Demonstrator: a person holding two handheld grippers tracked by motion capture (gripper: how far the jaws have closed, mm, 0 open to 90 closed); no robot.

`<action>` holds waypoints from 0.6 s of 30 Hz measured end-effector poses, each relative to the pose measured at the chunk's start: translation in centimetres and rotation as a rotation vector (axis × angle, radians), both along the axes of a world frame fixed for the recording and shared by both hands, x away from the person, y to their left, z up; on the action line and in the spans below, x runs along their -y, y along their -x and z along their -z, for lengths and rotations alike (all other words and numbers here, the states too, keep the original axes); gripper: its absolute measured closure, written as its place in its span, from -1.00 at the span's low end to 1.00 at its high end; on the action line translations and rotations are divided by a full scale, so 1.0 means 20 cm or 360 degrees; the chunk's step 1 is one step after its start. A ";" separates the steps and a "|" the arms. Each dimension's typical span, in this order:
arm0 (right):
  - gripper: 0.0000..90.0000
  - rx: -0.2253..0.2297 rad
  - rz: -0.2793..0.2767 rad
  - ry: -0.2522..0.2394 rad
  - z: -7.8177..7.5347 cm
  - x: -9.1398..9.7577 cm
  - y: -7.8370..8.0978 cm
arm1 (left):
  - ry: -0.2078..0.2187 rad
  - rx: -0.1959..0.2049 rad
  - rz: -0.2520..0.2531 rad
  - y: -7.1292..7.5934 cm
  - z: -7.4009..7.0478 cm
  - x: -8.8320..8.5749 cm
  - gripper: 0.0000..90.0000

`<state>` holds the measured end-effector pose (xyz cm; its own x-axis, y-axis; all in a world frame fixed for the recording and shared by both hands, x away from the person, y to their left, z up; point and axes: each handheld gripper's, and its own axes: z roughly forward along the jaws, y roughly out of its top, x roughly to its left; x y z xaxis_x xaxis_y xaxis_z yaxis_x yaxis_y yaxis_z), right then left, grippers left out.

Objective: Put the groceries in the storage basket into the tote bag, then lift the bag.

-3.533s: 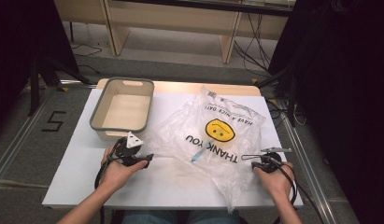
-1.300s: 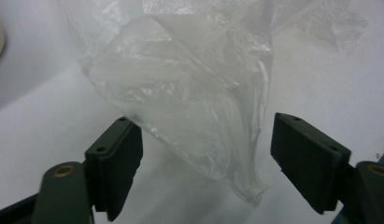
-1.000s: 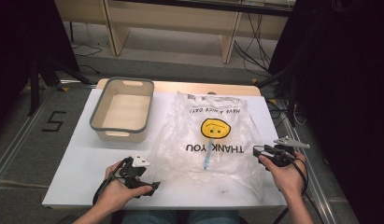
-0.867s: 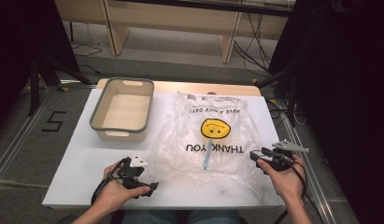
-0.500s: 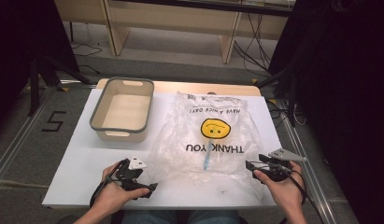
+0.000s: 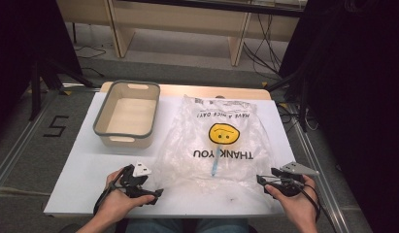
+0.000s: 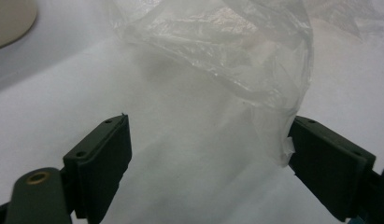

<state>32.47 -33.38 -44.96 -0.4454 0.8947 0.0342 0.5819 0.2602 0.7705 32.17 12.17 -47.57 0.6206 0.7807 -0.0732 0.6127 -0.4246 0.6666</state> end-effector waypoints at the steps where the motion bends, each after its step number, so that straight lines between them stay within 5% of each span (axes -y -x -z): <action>1: -0.25 0.0001 0.0001 -0.0002 0.00 0.00 0.00 | 0.0002 0.0000 -0.0001 0.00 0.00 0.00 -0.65; 18: -0.26 -0.0005 0.0002 -0.0015 0.01 0.01 0.01 | 0.0014 0.0002 -0.0021 0.00 -0.01 0.00 -0.64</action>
